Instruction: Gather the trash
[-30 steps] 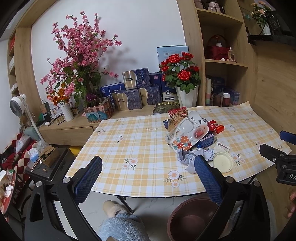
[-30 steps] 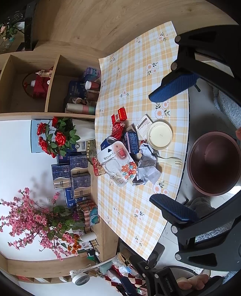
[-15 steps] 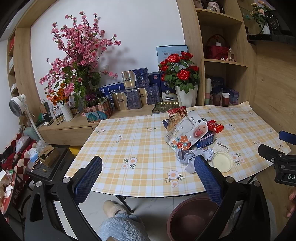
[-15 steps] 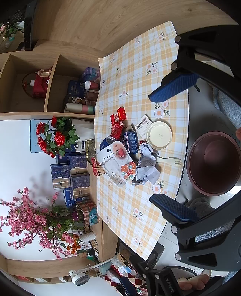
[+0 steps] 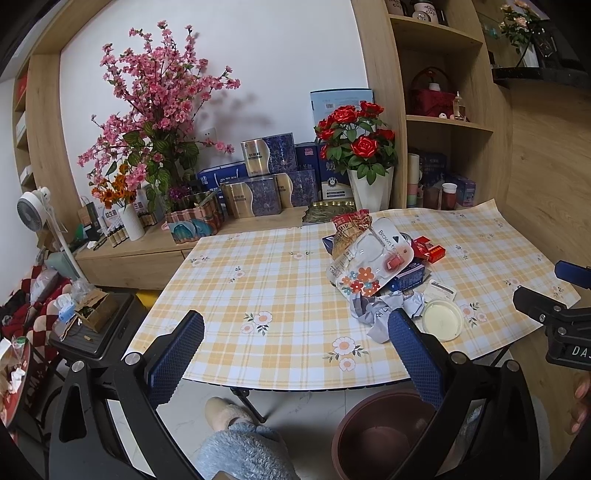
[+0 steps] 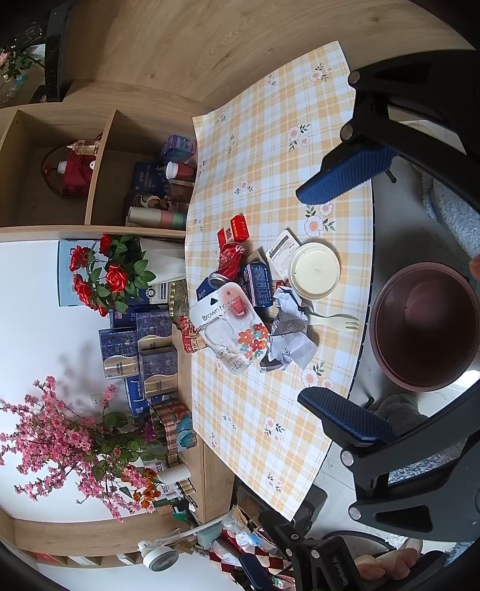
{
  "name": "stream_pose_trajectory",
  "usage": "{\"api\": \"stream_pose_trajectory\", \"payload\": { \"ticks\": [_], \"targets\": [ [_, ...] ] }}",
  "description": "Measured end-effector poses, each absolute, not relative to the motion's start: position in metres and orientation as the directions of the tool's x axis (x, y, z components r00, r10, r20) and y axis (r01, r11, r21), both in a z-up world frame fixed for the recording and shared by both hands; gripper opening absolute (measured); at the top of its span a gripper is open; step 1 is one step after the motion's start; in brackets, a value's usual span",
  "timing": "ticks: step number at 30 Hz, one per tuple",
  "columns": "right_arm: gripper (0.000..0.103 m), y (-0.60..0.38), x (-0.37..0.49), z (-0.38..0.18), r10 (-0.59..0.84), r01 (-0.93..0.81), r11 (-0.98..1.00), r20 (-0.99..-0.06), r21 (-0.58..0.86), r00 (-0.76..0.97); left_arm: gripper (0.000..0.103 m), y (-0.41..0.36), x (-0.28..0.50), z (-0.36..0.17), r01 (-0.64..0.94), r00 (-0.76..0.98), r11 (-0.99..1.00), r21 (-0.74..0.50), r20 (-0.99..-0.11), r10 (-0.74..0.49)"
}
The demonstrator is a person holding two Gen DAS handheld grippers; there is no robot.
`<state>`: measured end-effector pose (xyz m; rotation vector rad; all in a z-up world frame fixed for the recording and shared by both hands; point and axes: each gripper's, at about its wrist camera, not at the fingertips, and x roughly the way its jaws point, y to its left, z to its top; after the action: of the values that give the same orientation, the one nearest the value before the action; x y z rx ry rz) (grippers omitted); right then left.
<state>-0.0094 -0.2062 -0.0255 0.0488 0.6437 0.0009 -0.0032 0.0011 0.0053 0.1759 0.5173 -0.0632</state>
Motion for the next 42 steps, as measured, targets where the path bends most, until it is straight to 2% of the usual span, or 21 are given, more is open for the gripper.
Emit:
{"api": "stream_pose_trajectory", "payload": {
  "ticks": [11, 14, 20, 28, 37, 42],
  "targets": [
    [0.097, -0.205, -0.01, -0.032, 0.015, 0.017, 0.999, -0.605, 0.046, 0.796, 0.098, 0.002, -0.003, 0.0, 0.104, 0.86, 0.985, 0.135, -0.509, -0.021],
    [0.097, -0.205, -0.009, -0.035, 0.012, 0.024, 0.998, -0.605, 0.051, 0.796, 0.098, 0.003, -0.001, -0.003, 0.044, 0.87, 0.986, 0.159, -0.491, 0.041],
    [0.097, -0.219, -0.006, -0.049, 0.02, 0.065, 0.991, -0.6, 0.119, 0.8, 0.098, 0.018, 0.009, -0.018, 0.001, 0.881, 0.987, 0.16, -0.467, 0.074],
    [0.097, -0.241, 0.004, -0.081, 0.022, 0.124, 0.971, -0.588, 0.206, 0.809, 0.098, 0.025, 0.026, -0.051, 0.151, 0.85, 0.985, 0.088, -0.52, -0.084],
    [0.097, -0.257, 0.026, -0.128, 0.005, 0.153, 0.968, -0.624, 0.199, 0.781, 0.098, 0.005, 0.05, -0.084, 0.288, 0.789, 0.957, 0.037, -0.576, -0.215],
    [0.097, -0.257, 0.053, -0.161, -0.021, 0.136, 0.983, -0.655, 0.126, 0.755, 0.098, 0.0, 0.067, -0.095, 0.306, 0.767, 0.952, 0.002, -0.592, -0.246]
  ]
}}
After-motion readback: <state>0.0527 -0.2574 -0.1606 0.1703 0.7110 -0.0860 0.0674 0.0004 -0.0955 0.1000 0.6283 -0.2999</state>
